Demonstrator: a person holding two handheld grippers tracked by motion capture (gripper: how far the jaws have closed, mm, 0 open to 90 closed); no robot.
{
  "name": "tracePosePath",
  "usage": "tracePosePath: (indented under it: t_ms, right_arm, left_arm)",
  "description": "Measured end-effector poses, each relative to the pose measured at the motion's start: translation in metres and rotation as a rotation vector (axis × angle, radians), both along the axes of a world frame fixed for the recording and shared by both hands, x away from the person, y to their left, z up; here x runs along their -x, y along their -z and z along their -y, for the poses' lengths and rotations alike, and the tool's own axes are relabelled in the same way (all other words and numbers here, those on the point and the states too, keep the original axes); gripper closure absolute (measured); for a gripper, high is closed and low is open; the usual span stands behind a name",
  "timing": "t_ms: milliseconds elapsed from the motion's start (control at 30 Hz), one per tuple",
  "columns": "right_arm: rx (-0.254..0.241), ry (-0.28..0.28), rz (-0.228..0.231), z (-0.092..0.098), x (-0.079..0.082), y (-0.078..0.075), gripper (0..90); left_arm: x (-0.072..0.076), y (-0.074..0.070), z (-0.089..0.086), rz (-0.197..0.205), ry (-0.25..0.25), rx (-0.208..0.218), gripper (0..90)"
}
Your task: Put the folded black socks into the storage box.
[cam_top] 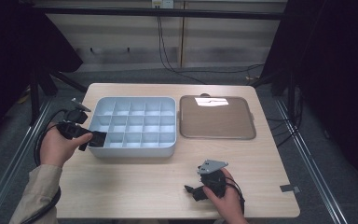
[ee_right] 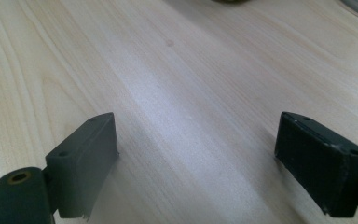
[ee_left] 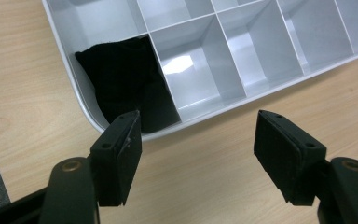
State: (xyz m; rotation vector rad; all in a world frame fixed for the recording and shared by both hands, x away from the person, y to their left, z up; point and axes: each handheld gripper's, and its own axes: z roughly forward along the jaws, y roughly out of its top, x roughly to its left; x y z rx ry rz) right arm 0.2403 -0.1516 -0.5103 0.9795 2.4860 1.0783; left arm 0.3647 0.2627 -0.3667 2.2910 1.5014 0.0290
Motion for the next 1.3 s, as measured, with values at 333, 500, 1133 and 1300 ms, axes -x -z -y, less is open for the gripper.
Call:
tracePosePath:
  t_ms: [333,500,1133,1300]
  right_arm:
    - [0.001,-0.002,0.000,0.000,0.000,0.000,12.5]
    - [0.001,-0.003,0.001,0.000,0.000,0.000,12.5]
    - [0.003,-0.002,0.000,0.000,0.000,0.000,12.5]
    - [0.002,-0.002,0.000,0.000,0.000,0.000,12.5]
  left_arm:
    - [0.011,0.010,-0.004,-0.004,0.009,0.015,32.2]
    - [0.020,0.012,-0.008,0.015,0.007,0.019,32.1]
    - [0.039,0.043,-0.011,0.039,0.026,0.056,31.2]
    - [0.042,0.058,-0.008,0.032,0.036,0.068,31.1]
